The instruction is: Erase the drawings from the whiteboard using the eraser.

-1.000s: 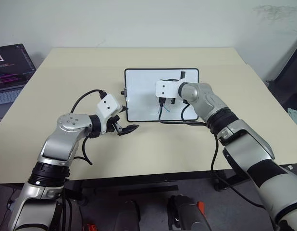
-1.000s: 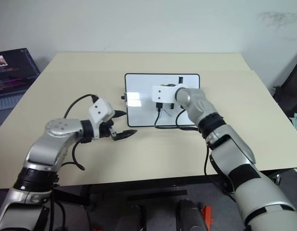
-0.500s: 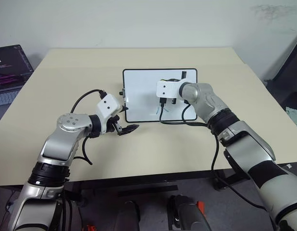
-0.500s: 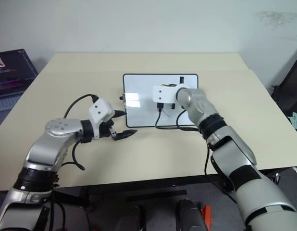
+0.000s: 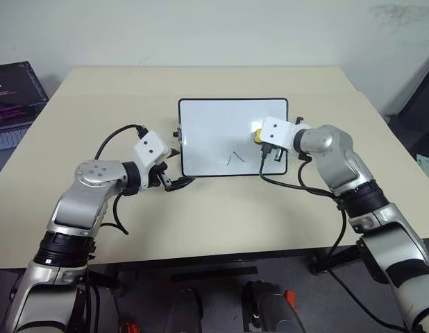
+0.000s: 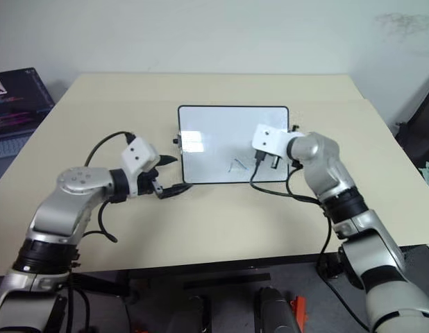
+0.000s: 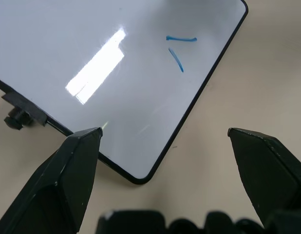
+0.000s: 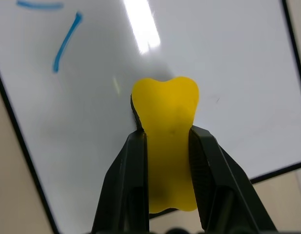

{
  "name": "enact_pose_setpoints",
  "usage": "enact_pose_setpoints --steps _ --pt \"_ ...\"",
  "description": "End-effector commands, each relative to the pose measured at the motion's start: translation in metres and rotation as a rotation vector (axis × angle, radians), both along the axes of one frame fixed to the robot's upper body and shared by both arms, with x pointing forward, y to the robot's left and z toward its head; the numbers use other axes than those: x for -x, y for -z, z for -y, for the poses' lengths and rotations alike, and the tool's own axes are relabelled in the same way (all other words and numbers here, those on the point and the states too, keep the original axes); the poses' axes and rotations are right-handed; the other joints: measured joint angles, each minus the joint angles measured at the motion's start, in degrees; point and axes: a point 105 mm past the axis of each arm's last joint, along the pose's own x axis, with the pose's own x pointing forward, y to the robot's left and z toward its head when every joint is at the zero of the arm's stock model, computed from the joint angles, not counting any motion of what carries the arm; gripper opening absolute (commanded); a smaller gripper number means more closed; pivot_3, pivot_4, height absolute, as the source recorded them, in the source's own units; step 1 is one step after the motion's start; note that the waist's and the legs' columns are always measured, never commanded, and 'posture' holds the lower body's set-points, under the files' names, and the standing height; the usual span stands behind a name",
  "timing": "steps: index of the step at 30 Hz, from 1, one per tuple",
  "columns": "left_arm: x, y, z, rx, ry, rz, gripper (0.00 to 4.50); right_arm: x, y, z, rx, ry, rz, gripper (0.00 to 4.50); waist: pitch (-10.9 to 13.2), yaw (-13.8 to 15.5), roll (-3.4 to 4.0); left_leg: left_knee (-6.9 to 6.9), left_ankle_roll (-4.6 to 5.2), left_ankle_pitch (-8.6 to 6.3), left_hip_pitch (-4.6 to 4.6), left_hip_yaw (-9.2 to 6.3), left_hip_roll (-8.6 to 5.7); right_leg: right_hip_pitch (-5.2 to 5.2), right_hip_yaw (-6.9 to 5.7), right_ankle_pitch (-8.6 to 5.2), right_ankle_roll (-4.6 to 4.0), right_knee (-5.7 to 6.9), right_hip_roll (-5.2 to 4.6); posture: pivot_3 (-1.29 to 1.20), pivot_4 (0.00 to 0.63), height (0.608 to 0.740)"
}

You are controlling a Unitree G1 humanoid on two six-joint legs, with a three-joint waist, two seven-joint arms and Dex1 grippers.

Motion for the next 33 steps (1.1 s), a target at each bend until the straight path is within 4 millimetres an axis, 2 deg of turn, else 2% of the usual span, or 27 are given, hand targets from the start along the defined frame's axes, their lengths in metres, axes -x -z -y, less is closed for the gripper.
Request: enact_pose_setpoints --steps 1,11,33 --pt "-0.001 -0.016 -0.005 -0.011 -0.001 0.055 4.5 0.009 -0.018 -0.003 -0.088 -0.067 0.039 0.8 0.0 -0.1 -0.01 0.01 0.0 0.0 0.0 0.0 0.0 0.0 0.01 0.0 0.0 0.0 0.0 0.0 0.15 0.74" --pt "0.001 -0.015 -0.005 -0.01 0.002 0.048 4.5 0.01 -0.018 0.009 -0.092 -0.044 0.046 0.8 0.0 -0.3 -0.02 0.04 0.0 0.0 0.0 0.03 0.0 0.0 0.03 0.0 0.01 0.0 -0.01 0.0 0.15 0.74" --pt "0.002 -0.013 -0.002 -0.014 0.014 0.04 4.5 0.005 -0.019 0.013 -0.064 -0.021 0.07 0.8 0.0 -0.4 -0.02 0.04 0.0 0.0 0.0 0.03 0.0 0.0 0.03 0.0 0.01 0.01 0.0 0.0 0.15 0.74"
